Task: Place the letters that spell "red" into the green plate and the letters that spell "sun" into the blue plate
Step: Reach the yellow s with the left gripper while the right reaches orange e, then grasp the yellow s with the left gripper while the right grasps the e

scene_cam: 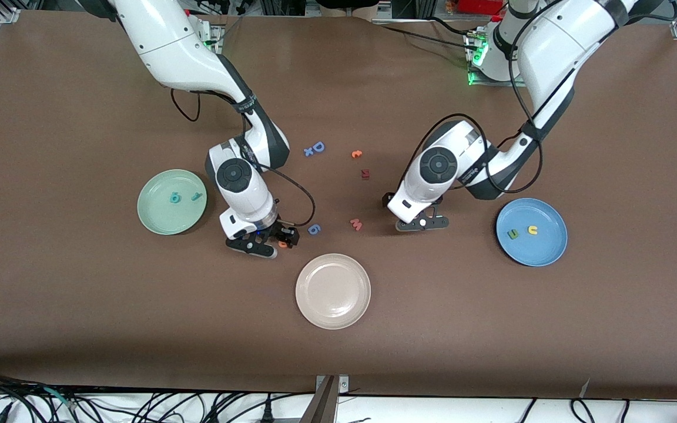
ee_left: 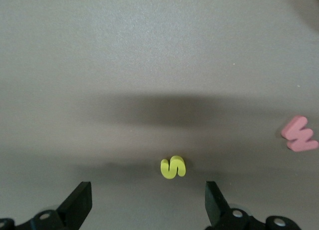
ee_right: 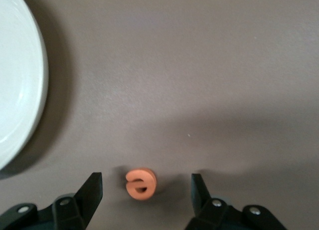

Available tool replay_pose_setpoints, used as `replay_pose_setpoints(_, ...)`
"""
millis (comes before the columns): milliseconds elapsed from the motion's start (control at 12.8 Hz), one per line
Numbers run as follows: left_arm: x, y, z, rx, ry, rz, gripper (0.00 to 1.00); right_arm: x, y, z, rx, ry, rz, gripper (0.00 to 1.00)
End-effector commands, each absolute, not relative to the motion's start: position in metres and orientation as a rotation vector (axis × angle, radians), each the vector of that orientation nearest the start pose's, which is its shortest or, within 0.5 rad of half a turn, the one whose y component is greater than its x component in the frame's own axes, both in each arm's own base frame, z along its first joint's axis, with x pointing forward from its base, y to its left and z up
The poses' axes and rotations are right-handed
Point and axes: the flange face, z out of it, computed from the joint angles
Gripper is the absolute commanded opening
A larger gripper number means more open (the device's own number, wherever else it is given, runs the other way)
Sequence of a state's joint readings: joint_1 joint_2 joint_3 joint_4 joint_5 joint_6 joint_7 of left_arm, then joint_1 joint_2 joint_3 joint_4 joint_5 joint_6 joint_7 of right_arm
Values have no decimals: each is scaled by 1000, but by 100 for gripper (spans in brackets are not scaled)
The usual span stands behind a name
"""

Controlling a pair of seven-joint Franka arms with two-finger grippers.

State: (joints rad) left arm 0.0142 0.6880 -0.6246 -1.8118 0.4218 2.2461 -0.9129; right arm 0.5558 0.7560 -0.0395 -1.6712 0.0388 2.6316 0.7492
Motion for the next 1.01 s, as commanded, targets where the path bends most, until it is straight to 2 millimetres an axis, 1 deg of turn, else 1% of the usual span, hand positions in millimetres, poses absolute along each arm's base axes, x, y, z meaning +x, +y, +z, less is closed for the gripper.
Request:
replay_pose_setpoints(0,541,-342,195,-3143,-251,130,100,611,352,174,-2972,369,-297,78)
replay_pose_setpoints(78,540,-344,190,-3160,-288,122,100,610,353,175,-2971,367,-298,75)
replay_pose_setpoints(156,536,-345,185,-3164,-291,129,100,610,353,174,-2973,367,-297,69)
replay_pose_setpoints(312,535,-343,182,-3163,-293,134,99,610,353,173,-2974,367,-295,55)
replay_pose_setpoints(390,536,-343,183,-3170,-297,123,93,610,353,173,-2974,367,-295,48)
replay_pose_setpoints(468,537,-344,183,-3178,-300,118,89,610,352,172,-2975,367,-293,42)
replay_pose_setpoints(546,536,-344,180,-3177,-296,124,84,610,352,172,-2975,367,-293,42)
replay_pose_setpoints(702,533,-343,175,-3171,-288,134,70,609,352,171,-2976,367,-291,42)
replay_pose_setpoints(857,533,-338,170,-3158,-286,135,68,607,353,159,-2975,369,-287,43)
replay_pose_setpoints(935,532,-338,168,-3156,-281,140,67,608,354,157,-2954,391,-314,43)
